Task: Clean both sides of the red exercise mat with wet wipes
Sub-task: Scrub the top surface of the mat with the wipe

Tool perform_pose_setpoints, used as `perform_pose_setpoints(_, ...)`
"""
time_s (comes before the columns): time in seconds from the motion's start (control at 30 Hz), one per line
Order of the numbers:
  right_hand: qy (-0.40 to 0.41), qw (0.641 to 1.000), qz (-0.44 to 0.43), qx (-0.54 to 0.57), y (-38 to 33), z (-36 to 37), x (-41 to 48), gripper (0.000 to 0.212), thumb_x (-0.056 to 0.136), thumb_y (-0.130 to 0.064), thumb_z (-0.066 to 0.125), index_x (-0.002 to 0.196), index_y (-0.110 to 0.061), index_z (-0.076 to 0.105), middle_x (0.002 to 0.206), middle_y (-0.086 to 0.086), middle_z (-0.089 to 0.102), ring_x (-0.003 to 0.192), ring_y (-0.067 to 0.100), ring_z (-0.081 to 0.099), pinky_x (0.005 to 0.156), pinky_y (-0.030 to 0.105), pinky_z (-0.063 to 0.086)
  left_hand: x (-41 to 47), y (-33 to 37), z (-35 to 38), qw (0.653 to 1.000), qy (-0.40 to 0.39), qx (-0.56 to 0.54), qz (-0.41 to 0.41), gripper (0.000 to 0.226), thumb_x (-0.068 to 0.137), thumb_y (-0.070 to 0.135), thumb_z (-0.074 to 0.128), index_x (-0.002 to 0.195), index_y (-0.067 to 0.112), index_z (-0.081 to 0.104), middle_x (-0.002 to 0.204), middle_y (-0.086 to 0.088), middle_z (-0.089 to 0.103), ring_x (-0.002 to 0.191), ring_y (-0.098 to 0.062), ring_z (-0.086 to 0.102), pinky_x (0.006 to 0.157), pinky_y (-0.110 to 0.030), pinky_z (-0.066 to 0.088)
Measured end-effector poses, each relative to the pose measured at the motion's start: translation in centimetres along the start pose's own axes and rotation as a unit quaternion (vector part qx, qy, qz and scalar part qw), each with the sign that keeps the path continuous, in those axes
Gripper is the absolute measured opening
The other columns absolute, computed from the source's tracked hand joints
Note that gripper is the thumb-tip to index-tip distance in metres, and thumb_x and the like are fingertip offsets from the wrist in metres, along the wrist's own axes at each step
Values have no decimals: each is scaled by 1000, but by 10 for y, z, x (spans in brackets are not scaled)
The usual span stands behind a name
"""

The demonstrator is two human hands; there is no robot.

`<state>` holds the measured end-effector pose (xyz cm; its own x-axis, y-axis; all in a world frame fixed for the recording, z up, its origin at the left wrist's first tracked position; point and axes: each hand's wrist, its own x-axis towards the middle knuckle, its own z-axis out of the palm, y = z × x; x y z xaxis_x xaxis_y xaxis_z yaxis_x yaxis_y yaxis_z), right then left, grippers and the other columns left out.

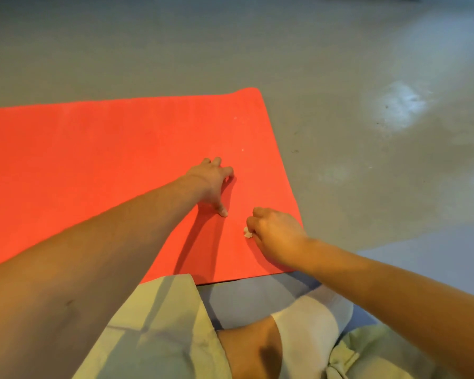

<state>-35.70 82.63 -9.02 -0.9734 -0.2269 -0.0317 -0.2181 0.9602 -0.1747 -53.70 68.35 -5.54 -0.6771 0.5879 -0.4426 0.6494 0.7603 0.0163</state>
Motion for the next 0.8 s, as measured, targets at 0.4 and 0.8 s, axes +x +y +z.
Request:
perform_pose_setpoints(0.4,51,992,119,2,32,-18,101,18,92,-17,58,104,-17,71,104,6,62,99,32,62,67,35,39,13,-11,4,1000,-20,-6,8,137,49,69,93,162,28,28,162,-9,28,148,-35,31,121,-43,34)
perform_pose_setpoints(0.8,81,996,39,-13,34,4,68,17,79,-4,65,87,-19,66,86,0,56,83,27,57,55,32,30,60,-14,63,933,345,-101,-9,23,99,35,47,114,21,58,119,-6,54,110,-32,49,92,-48,46)
